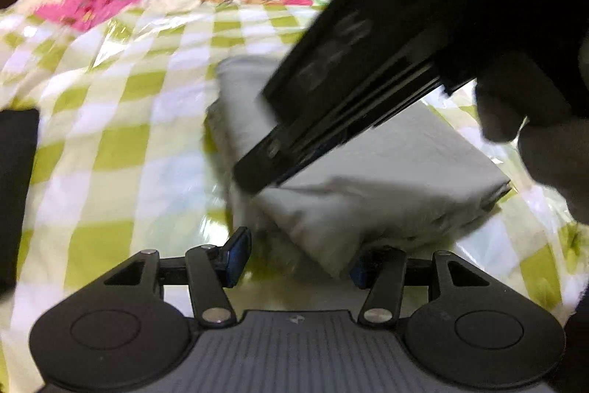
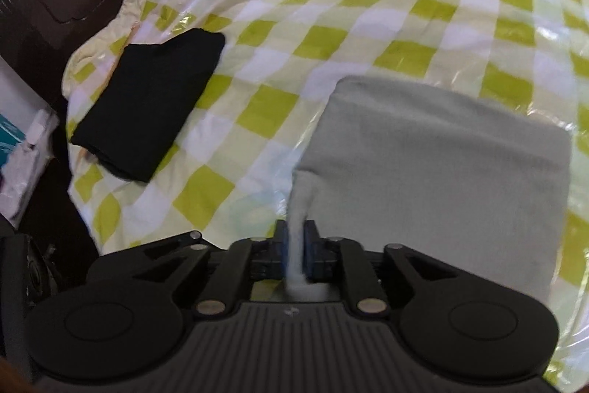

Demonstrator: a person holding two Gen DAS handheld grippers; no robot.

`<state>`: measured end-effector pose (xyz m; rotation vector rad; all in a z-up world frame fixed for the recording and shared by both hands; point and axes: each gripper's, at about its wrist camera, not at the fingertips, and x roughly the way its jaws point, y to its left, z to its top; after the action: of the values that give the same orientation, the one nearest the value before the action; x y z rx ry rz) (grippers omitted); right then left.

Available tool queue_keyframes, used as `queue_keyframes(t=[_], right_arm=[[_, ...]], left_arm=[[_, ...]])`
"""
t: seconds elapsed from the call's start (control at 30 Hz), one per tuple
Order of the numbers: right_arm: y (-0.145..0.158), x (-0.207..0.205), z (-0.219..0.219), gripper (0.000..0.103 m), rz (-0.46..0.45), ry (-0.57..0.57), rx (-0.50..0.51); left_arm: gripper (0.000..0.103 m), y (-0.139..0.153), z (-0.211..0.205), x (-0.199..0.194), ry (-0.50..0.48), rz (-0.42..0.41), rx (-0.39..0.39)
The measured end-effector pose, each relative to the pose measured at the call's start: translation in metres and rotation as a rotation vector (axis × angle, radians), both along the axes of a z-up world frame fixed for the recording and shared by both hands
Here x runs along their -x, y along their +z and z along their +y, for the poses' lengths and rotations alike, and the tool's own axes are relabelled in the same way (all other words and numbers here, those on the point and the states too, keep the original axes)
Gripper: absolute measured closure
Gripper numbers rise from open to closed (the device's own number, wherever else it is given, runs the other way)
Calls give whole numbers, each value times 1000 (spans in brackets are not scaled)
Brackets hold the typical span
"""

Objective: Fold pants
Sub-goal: 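Lift the held edge with the right tool and fold it over the stack, then lower the folded edge onto the stack and open the right tool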

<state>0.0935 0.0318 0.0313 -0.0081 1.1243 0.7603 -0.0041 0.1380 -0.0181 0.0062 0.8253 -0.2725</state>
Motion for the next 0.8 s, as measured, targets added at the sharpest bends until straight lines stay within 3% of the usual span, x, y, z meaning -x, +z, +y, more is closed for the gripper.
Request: queue_keyframes(t=[0.13,0.27,0.33,0.47,0.5,0.6,0.8], right_arm=[[5,4,-5,87,15,25,-58],[23,0,-17,87,-49,5,-97],[30,-8,-21,87,-104,-15,-80],[33,-29,-20,87,-195,-23,-8],[32,-35,-20,85,-199,-19,2],[32,-47,-10,62,-200,6,35],[19,-50,23,62,-234,48,114]], left_arm=[[39,8,17,17,57,14,12],[39,31,20,25,86,-53,8],[38,42,16,22,66,-85,18],[37,48,8,15,21,-70,61],[37,46,7,14,21,-60,53],[37,31,5,10,47,-3,64],[38,16,-5,2,64,47,39]])
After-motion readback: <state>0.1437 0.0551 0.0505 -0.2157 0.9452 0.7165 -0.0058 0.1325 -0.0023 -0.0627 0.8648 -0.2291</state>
